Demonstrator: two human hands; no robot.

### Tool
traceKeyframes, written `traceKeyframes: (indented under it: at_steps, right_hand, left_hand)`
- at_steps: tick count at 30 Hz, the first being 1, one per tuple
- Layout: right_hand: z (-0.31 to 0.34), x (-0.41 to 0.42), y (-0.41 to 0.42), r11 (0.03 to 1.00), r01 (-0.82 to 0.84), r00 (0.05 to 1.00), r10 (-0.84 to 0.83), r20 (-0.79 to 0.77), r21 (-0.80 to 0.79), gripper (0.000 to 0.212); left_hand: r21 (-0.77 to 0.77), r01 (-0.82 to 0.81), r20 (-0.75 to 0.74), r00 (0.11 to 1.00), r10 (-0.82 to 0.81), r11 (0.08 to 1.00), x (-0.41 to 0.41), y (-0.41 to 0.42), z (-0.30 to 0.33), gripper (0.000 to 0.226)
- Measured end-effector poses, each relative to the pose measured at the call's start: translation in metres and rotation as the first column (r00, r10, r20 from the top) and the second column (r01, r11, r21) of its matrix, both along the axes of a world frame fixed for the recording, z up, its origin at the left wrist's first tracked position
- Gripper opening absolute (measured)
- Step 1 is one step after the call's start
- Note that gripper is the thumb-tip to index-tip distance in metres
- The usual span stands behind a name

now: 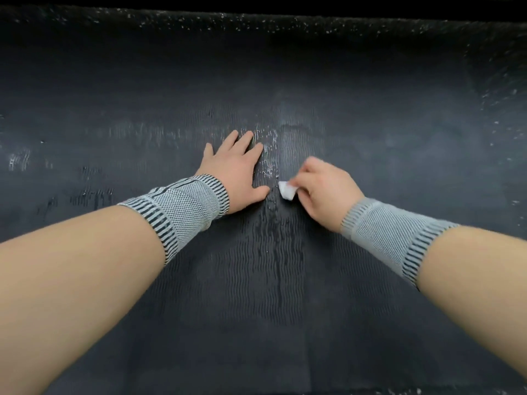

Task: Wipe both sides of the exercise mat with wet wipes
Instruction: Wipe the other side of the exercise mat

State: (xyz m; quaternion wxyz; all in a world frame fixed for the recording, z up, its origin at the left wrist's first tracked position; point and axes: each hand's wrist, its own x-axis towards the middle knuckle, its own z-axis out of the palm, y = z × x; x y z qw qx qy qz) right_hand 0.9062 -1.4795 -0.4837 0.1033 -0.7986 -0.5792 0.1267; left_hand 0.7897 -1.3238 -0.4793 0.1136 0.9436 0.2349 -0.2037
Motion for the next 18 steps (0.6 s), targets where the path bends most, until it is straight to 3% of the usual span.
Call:
traceKeyframes:
  at_steps: [5,12,18]
  right_hand:
    - [0.000,0.010,0.039,0.978,0.209,0.977,-0.209,0.051,-0.002,0.026]
    - [0.006,-0.051,-0.050,0.998,-0.067,0.995,0.066,-0.070,-0.008,0.019]
    - [0.003,-0.024,-0.003,0.978,0.206,0.978,-0.205,0.029,-0.046,0.025]
  left_hand:
    - [0.020,0.039,-0.011,0.999,-0.038,0.999,-0.018,-0.020,0.005,0.084]
    - [0.004,0.076,-0.051,0.996,-0.076,0.997,-0.046,-0.042,0.004,0.093]
    - [0.025,0.170,-0.096,0.981,-0.167,0.985,-0.067,-0.061,0.009,0.095]
